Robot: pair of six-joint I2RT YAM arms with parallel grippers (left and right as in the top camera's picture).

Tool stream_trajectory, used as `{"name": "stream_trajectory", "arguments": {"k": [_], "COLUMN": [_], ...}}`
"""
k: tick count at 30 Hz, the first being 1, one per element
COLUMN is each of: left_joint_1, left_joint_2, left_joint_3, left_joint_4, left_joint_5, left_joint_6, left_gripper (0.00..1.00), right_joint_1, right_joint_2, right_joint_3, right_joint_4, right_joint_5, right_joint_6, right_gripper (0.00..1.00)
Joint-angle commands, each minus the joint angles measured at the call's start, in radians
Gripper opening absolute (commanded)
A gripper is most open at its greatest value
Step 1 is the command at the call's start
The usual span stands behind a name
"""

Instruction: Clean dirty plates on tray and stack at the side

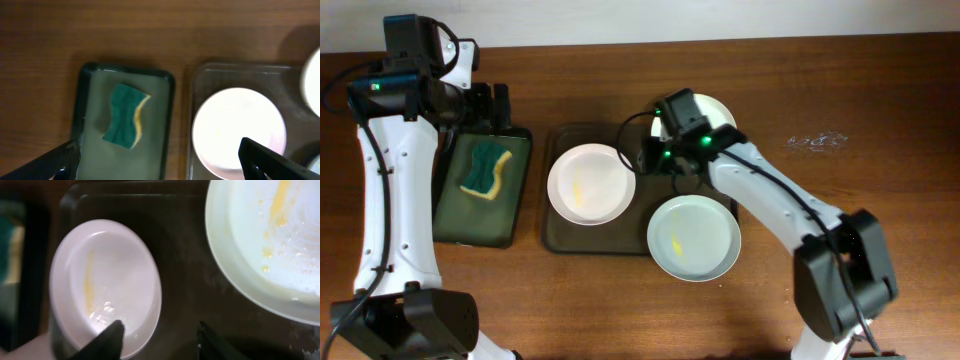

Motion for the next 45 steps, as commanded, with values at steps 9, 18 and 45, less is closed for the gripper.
{"name": "stream_trajectory", "arguments": {"k": [9, 18, 45], "left_joint_1": [0.043, 0.043, 0.116], "left_joint_2": [0.135, 0.151, 0.577], "left_joint_3": [0.023, 0.020, 0.016], "left_joint_4": [0.047, 0.080, -0.058], "left_joint_5": [-0.126, -0.134, 0.026], "left_joint_6": [0.021, 0.129, 0.308], "left_gripper": [1.00, 1.00, 0.57], "right_joint_1": [0.080, 0.106, 0.106], "right_joint_2": [0.163, 0.266, 0.272], "right_joint_3": [0.038, 0.038, 0.038], "right_joint_4": [0.067, 0.115, 0.069], "right_joint_5": [0.131, 0.103, 0.143], "right_joint_6": [0.027, 0.000, -0.004], "right_gripper": [0.38, 0.23, 0.04]}}
